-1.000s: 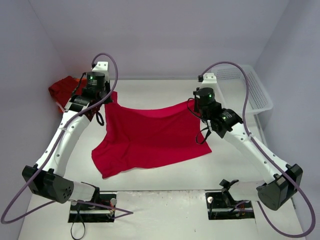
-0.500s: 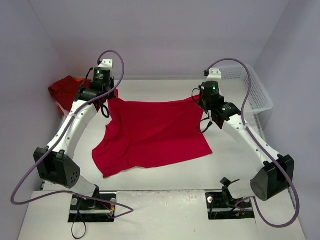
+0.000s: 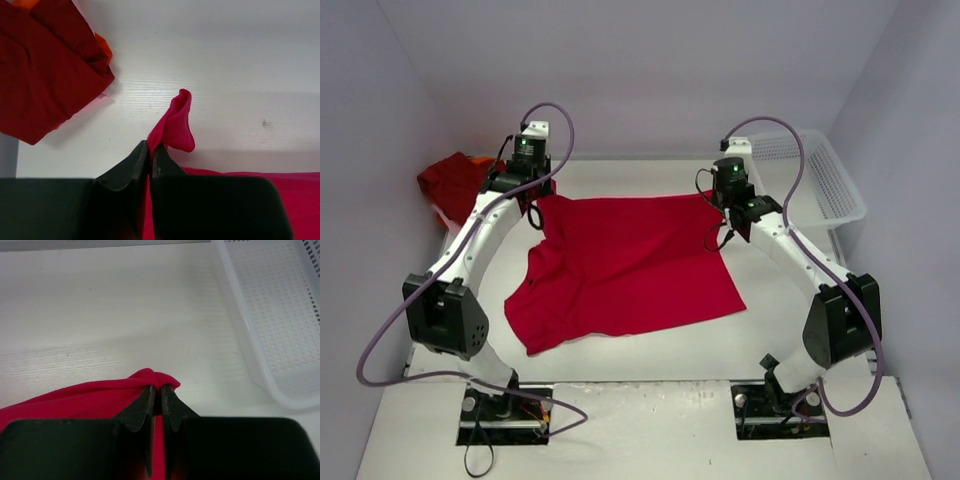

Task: Fold and stack the t-shirts
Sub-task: Flatten the tshirt out

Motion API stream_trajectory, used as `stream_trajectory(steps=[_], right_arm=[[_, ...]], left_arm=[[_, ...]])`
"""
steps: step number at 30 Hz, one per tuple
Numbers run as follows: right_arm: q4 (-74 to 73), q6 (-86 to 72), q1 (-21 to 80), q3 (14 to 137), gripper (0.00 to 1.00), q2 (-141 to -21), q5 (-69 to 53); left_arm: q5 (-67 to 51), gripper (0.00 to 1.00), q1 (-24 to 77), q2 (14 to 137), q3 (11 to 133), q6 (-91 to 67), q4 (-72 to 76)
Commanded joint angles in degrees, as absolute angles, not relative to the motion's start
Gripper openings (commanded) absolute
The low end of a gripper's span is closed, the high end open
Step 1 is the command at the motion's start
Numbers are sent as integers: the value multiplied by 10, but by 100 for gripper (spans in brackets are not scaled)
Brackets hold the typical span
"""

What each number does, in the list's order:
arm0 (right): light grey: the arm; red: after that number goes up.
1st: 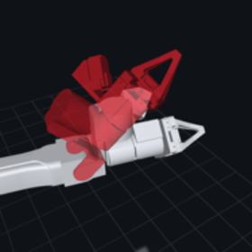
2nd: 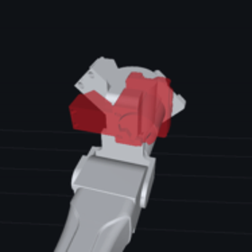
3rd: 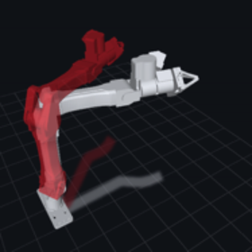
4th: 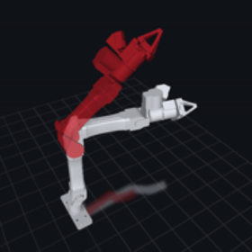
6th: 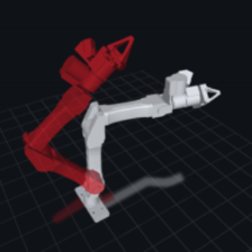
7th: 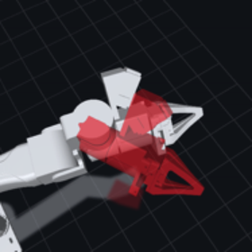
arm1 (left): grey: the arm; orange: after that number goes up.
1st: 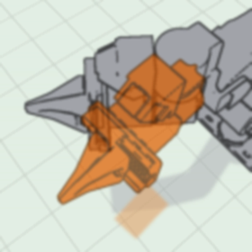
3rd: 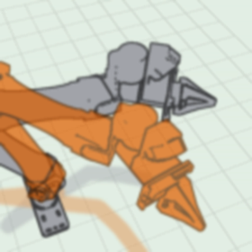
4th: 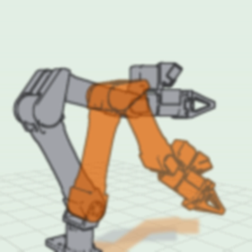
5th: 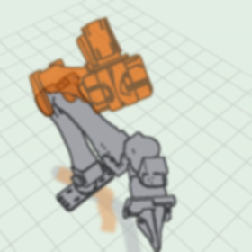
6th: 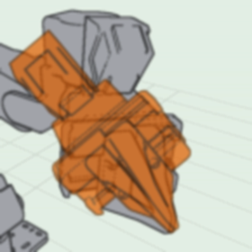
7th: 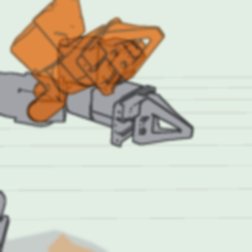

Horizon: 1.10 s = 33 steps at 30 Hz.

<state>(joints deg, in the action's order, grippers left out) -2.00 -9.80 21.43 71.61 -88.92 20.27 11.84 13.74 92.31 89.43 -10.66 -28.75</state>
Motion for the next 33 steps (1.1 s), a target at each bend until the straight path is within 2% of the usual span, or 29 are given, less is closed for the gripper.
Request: stream_trajectory(steps=[1, 33], right_arm=[[35, -88, 202, 749, 0, -892, 214], [89, -76, 162, 854, 0, -1062, 195]], left_arm=[[124, 0, 129, 928, 935, -97, -239], [100, 0, 80, 1118, 1092, -93, -230]])
